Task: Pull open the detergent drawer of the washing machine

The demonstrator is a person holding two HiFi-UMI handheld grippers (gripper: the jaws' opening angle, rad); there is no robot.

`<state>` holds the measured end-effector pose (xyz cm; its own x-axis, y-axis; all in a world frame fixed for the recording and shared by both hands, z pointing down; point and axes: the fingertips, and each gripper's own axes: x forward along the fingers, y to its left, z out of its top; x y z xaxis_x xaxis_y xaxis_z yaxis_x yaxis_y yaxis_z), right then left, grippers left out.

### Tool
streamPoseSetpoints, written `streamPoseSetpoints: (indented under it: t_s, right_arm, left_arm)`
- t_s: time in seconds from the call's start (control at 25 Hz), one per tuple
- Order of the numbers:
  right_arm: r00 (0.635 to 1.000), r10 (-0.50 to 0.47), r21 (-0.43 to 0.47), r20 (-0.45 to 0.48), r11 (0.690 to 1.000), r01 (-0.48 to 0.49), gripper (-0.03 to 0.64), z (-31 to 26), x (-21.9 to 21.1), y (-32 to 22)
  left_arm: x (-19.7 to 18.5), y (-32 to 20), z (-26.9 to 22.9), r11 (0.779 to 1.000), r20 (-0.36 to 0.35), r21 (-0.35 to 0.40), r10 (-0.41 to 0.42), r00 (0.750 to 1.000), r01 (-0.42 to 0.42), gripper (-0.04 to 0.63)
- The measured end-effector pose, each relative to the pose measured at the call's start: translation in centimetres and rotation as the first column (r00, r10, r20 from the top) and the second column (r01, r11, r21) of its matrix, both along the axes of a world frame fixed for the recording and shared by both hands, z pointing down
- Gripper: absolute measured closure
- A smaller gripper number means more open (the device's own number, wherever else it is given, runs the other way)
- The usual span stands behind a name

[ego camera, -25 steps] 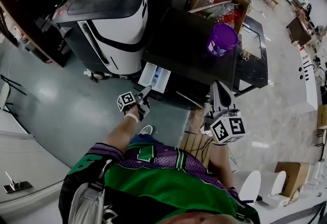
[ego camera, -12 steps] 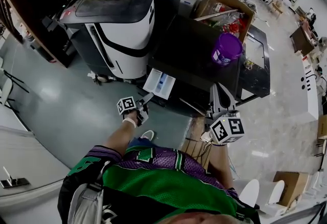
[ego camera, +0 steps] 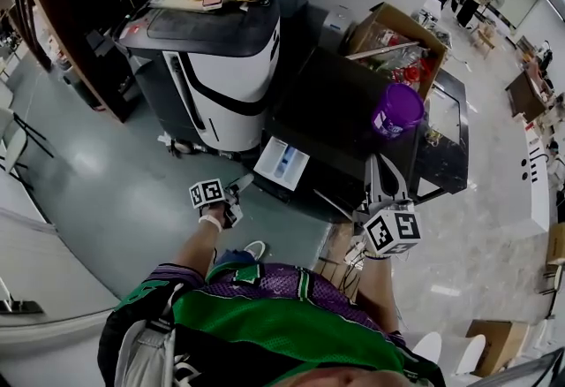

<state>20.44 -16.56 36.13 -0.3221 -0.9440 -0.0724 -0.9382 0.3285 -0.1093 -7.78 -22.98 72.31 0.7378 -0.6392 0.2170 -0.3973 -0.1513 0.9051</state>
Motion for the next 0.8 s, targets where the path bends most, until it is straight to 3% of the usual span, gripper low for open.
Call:
streamPoseSetpoints:
  t_s: [0.2,0.44,0.56,0.68,0.8]
  right_arm:
    - [1.000,0.012,-0.006,0.003,1.000,-0.012,0.615,-0.1,0.1,-0.5]
    - [0.999,0.038,-0.007,-0.007,0.999,-0.038,0.615,-0.2,-0.4,-0.9]
    - [0.998,0.060,-0.001,-0.011,0.998,-0.060,0.615,-0.3,-0.6,-0.9]
    - [0.996,0.085,0.004,-0.003,0.996,-0.085,0.615,-0.3,-0.8,-1.3]
    - [0.994,0.113,0.019,0.008,0.993,-0.113,0.615,-0.5,-1.1,-1.9]
  left_arm:
    - [-1.2,-2.0,-4.7,0.987,0.134,0.155,0.028,0.991,-0.049,0.166]
    - [-1.7,-4.6,-9.8,0.938,0.221,0.329,0.037,0.974,-0.111,0.166]
    - [-0.5,-5.2,-14.1,0.896,0.199,0.420,0.065,0.978,-0.146,0.166]
    - [0.9,-6.2,-17.5,0.847,0.220,0.496,0.088,0.971,-0.190,0.166]
    - [2.4,-6.9,-20.9,0.778,0.280,0.569,0.120,0.952,-0.265,0.166]
